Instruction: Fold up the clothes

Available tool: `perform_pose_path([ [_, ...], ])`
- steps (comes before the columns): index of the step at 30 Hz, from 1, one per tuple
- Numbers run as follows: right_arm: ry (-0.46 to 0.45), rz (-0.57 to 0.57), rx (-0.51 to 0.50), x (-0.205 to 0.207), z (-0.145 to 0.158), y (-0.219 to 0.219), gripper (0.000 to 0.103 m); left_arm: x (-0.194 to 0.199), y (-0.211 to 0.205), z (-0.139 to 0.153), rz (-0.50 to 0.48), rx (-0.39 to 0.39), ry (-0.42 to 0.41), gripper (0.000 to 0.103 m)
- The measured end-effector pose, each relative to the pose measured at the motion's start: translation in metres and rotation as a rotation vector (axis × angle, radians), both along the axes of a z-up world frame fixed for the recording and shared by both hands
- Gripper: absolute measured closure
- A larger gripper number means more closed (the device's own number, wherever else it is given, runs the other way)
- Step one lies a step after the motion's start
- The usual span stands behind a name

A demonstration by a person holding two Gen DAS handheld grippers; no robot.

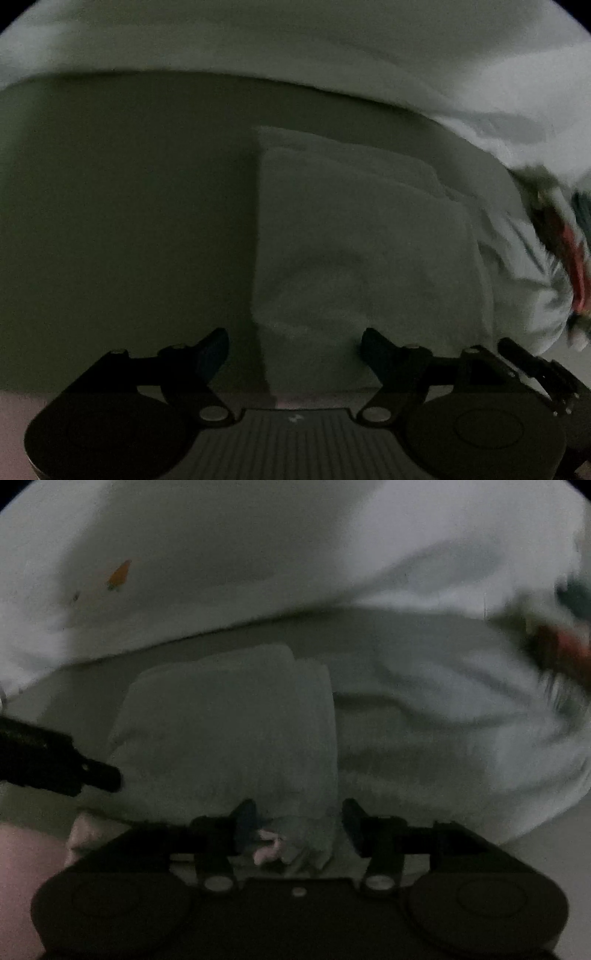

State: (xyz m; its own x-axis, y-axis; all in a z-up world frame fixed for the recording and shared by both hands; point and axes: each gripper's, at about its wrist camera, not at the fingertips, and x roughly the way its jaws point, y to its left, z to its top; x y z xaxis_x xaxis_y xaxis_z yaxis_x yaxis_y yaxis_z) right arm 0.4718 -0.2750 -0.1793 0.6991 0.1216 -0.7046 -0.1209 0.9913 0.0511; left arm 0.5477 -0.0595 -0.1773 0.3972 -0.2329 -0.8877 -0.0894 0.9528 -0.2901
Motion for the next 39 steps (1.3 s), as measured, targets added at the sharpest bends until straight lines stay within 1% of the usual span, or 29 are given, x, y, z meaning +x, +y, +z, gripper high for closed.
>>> perform_pose_path([
  [1, -0.03, 0.011, -0.04, -0.004, 0.004, 0.008, 0.044, -0.002, 0.009, 0.0, 0.015, -0.031, 0.002, 0.023],
  [2, -0.065, 0.026, -0.068, -0.009, 0.009, 0.018, 0.034, -0.005, 0.018, -0.001, 0.025, -0.06, 0.003, 0.023],
  [4, -0.108, 0.061, -0.093, -0.014, 0.013, 0.04, 0.027, -0.008, 0.034, -0.004, 0.04, -0.127, 0.006, 0.023],
  [6, -0.116, 0.091, -0.11, -0.018, 0.017, 0.065, 0.027, -0.009, 0.048, -0.008, 0.062, -0.197, 0.015, 0.023],
  [8, -0.109, 0.122, -0.12, -0.023, 0.018, 0.091, 0.027, -0.013, 0.064, -0.011, 0.093, -0.274, 0.001, 0.023],
  [10, -0.128, 0.182, -0.138, -0.032, 0.018, 0.118, 0.027, -0.016, 0.076, -0.016, 0.109, -0.337, -0.006, 0.022],
  [12, -0.178, 0.215, -0.193, -0.041, 0.016, 0.145, 0.027, -0.017, 0.087, -0.023, 0.116, -0.369, 0.003, 0.022],
  [13, -0.189, 0.222, -0.223, -0.042, 0.011, 0.156, 0.027, -0.018, 0.093, -0.026, 0.118, -0.389, 0.005, 0.022],
  [15, -0.194, 0.228, -0.283, -0.041, 0.001, 0.175, 0.028, -0.022, 0.105, -0.032, 0.131, -0.455, -0.005, 0.02],
  [17, -0.166, 0.226, -0.332, -0.039, -0.013, 0.187, 0.031, -0.026, 0.116, -0.039, 0.155, -0.537, -0.011, 0.019],
  [18, -0.149, 0.224, -0.352, -0.038, -0.019, 0.19, 0.031, -0.027, 0.123, -0.044, 0.163, -0.587, -0.014, 0.015],
  [19, -0.129, 0.214, -0.368, -0.036, -0.027, 0.191, 0.032, -0.027, 0.127, -0.049, 0.169, -0.633, -0.014, 0.014],
  [20, -0.122, 0.203, -0.373, -0.034, -0.031, 0.19, 0.029, -0.026, 0.131, -0.053, 0.176, -0.67, -0.008, 0.014],
  [22, -0.131, 0.191, -0.368, -0.031, -0.032, 0.186, 0.029, -0.025, 0.141, -0.059, 0.194, -0.738, 0.015, 0.014],
  [24, -0.111, 0.193, -0.359, -0.025, -0.03, 0.182, 0.03, -0.024, 0.147, -0.063, 0.199, -0.776, 0.031, 0.014],
  [25, -0.099, 0.197, -0.352, -0.021, -0.028, 0.18, 0.032, -0.024, 0.148, -0.063, 0.199, -0.781, 0.035, 0.014],
  [27, -0.07, 0.19, -0.361, -0.014, -0.029, 0.179, 0.058, -0.021, 0.143, -0.063, 0.199, -0.783, 0.037, 0.01],
  [28, -0.051, 0.187, -0.362, -0.011, -0.026, 0.177, 0.065, -0.021, 0.141, -0.062, 0.197, -0.782, 0.035, 0.008],
  [29, -0.032, 0.185, -0.359, -0.007, -0.024, 0.174, 0.073, -0.019, 0.138, -0.062, 0.196, -0.78, 0.033, 0.004],
  [30, -0.022, 0.179, -0.356, -0.004, -0.02, 0.172, 0.078, -0.018, 0.136, -0.062, 0.194, -0.78, 0.032, 0.002],
  [31, -0.016, 0.173, -0.344, -0.002, -0.016, 0.17, 0.082, -0.015, 0.133, -0.062, 0.189, -0.788, 0.035, 0.002],
  [34, -0.01, 0.149, -0.284, 0.004, 0.003, 0.156, 0.085, -0.002, 0.116, -0.067, 0.175, -0.848, 0.076, 0.002],
  [35, -0.013, 0.142, -0.262, 0.004, 0.009, 0.151, 0.085, 0.002, 0.109, -0.067, 0.168, -0.853, 0.084, 0.003],
  [37, -0.02, 0.13, -0.218, 0.003, 0.021, 0.141, 0.085, 0.012, 0.094, -0.062, 0.136, -0.845, 0.069, 0.004],
  [38, -0.026, 0.124, -0.203, 0.002, 0.025, 0.136, 0.085, 0.018, 0.086, -0.058, 0.126, -0.831, 0.054, 0.012],
  [39, -0.034, 0.12, -0.191, 0.002, 0.028, 0.132, 0.085, 0.024, 0.078, -0.054, 0.124, -0.815, 0.043, 0.033],
])
